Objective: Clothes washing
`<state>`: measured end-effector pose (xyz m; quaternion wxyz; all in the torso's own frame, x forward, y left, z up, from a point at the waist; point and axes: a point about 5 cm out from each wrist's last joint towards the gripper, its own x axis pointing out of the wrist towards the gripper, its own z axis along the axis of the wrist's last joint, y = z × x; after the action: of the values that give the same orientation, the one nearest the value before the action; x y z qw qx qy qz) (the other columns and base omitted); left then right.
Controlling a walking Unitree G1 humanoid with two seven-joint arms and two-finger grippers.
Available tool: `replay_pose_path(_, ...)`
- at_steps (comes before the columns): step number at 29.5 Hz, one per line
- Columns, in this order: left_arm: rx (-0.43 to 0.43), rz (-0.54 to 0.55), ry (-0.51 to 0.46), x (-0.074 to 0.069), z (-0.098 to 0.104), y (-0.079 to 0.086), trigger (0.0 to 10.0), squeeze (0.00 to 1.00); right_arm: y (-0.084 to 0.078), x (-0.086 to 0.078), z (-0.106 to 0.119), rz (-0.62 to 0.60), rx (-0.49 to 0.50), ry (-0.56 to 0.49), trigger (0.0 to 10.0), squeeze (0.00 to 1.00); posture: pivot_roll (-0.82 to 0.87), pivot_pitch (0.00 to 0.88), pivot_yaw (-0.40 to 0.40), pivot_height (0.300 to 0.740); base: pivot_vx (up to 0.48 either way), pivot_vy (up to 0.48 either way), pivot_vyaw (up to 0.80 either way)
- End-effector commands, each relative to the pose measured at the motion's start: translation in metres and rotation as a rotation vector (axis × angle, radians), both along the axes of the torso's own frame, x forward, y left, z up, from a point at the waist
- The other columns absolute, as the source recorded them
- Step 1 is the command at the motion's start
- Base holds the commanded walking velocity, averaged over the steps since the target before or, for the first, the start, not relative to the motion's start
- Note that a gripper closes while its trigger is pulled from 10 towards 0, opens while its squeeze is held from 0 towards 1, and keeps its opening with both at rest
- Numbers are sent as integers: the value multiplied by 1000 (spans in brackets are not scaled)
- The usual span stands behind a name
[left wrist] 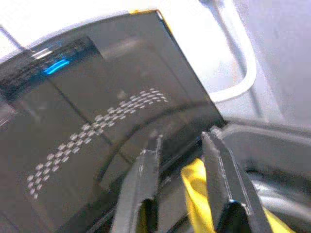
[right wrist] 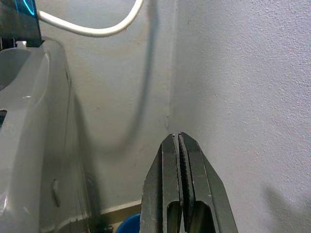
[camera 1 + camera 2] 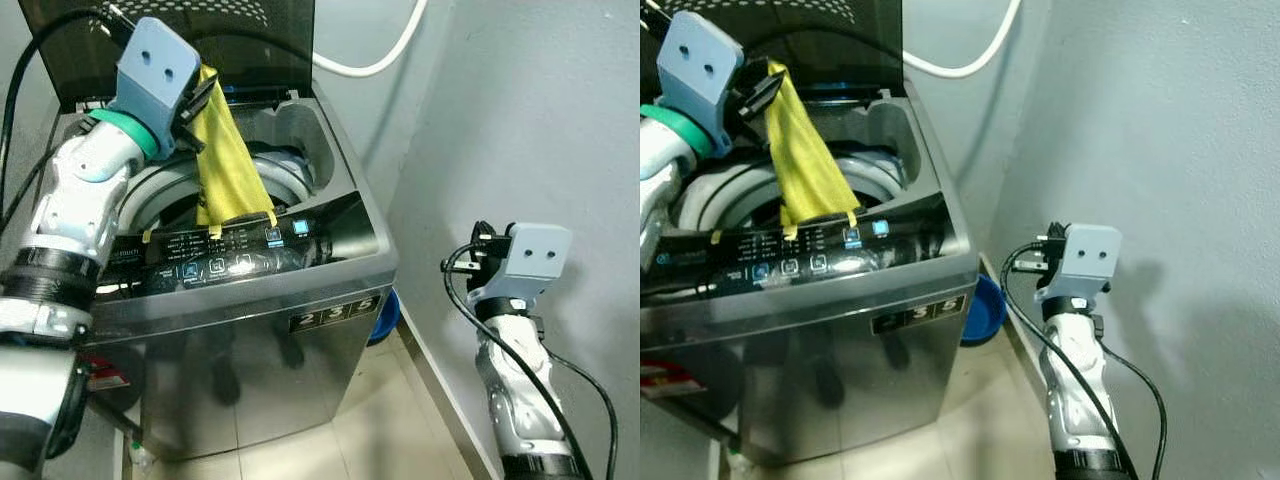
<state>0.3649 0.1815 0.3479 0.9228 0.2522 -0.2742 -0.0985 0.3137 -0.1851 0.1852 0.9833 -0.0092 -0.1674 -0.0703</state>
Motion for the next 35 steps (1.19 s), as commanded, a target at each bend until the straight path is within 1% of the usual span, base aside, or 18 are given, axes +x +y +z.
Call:
replay_pose_path(1,-9,6,11,-2,-4,-3,10000,1000,-2,0,1,-8,-4,-3,10000,0,87,74,26,740,0,0,0)
replay_pose_path(4,-1,3,7,-5,-5,-5,10000,1000,-2,0,1,-7,-4,-3,10000,0,89,73,25,740,0,0,0)
replay_pose_path(8,-26,29,-29,-15,1,-4,10000,1000,1,3,1,5,-3,-4,10000,0,106,70,22,740,0,0,0)
replay_pose_path(10,10,18,-78,-23,4,-11,10000,1000,3,4,2,11,-1,-5,10000,0,109,69,21,740,0,0,0)
replay_pose_path(11,26,31,-102,-27,4,-13,10000,0,3,5,2,13,-1,-6,10000,0,109,69,19,740,0,0,0)
replay_pose_path(13,35,52,-122,-29,3,-15,10000,0,4,5,2,15,0,-6,10000,0,112,69,17,740,0,0,0)
replay_pose_path(17,13,52,-93,-34,-9,-21,10000,0,4,5,2,19,-2,-5,10000,0,110,70,14,740,0,0,0)
replay_pose_path(18,4,49,-95,-39,-15,-25,10000,0,4,5,2,20,-3,-5,10000,0,110,70,14,740,0,0,0)
replay_pose_path(19,-49,50,-102,-47,-25,-30,10000,0,4,5,2,21,-5,-4,10000,0,107,69,13,740,0,0,0)
replay_pose_path(20,-49,50,-102,-47,-25,-30,10000,0,4,5,2,21,-5,-4,10000,0,107,69,13,740,0,0,0)
replay_pose_path(21,-81,58,-104,-57,-34,-34,10000,0,3,5,2,20,-6,-3,10000,0,108,70,12,740,0,0,0)
replay_pose_path(25,-94,68,-90,-63,-45,-35,10000,0,4,5,2,22,-6,-3,10000,0,108,70,12,740,0,0,0)
replay_pose_path(26,-98,74,-47,-67,-58,-35,10000,0,5,6,1,25,-6,-2,10000,0,108,70,12,740,0,0,0)
replay_pose_path(29,-103,72,-34,-69,-63,-36,10000,0,5,6,1,27,-5,-3,10000,0,121,68,7,740,0,0,0)
replay_pose_path(30,-168,70,10,-67,-70,-35,10000,0,8,7,2,35,-5,-5,10000,0,124,66,4,740,0,0,0)
replay_pose_path(31,-168,70,10,-67,-70,-35,10000,0,8,7,2,35,-5,-5,10000,0,124,66,4,740,0,0,0)
replay_pose_path(33,-278,73,82,-63,-75,-31,10000,0,10,9,4,45,-7,-11,10000,0,124,66,4,740,0,0,0)
replay_pose_path(35,-296,70,112,-57,-78,-25,10000,0,11,10,8,54,-15,-21,10000,0,120,55,-3,740,0,0,0)
